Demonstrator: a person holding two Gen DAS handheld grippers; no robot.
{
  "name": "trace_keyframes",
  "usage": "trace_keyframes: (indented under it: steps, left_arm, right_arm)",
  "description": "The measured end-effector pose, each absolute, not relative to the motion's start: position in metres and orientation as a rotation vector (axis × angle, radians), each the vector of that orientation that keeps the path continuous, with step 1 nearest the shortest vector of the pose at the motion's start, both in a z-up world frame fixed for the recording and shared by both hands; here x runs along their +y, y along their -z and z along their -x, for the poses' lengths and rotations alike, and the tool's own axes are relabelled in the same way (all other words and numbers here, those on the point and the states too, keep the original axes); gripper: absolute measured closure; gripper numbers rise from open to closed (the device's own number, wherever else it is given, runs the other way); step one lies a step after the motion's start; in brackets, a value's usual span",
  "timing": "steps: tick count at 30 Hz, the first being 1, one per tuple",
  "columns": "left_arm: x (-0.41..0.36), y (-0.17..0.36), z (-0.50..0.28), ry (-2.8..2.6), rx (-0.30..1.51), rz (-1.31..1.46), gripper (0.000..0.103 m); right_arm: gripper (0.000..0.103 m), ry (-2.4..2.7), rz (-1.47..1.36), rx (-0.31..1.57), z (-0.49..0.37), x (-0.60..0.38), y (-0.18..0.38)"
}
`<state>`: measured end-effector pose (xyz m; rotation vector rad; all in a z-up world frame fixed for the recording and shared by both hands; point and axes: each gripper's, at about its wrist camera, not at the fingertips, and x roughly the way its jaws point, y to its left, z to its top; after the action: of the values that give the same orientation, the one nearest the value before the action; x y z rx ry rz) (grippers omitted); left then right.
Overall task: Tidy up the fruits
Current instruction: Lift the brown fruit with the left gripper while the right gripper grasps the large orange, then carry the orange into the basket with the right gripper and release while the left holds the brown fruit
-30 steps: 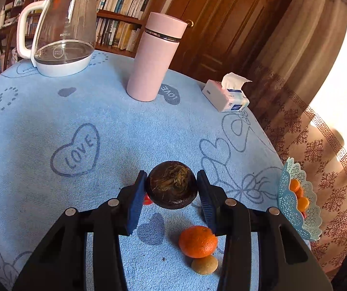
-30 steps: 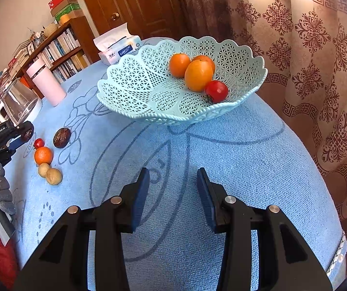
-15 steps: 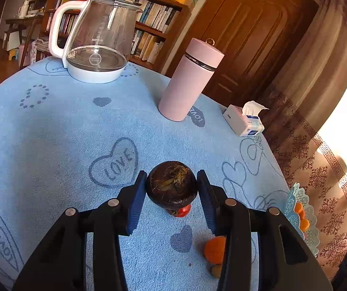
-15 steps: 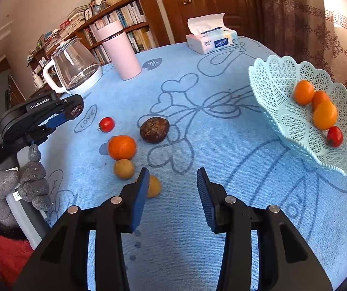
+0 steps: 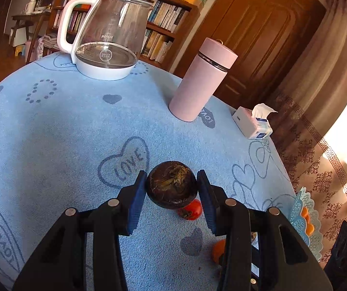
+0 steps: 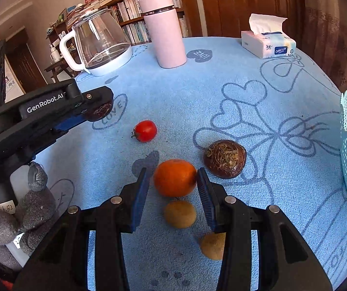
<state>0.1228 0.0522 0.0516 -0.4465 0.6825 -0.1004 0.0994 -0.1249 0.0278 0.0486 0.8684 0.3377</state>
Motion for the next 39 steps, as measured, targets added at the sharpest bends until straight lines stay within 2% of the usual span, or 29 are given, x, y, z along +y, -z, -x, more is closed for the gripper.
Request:
trace_keyframes:
  steps: [12, 24, 39]
  left_arm:
    - [0.054, -0.050, -0.123, 0.105, 0.684, 0.461, 0.060]
    - [0.050, -0.052, -0.120, 0.122, 0.679, 0.455, 0.060]
    - [0.042, -0.052, -0.119, 0.144, 0.678, 0.438, 0.060]
  right_arm:
    - [0.063, -0.320, -0.030, 0.904, -0.109, -0.122, -0.016]
    - [0.063, -0.280, -0.117, 0.794, -0.081, -0.156, -0.058]
    - [0.063, -0.054, -0.257, 0.665, -0.047, -0.258, -0.098]
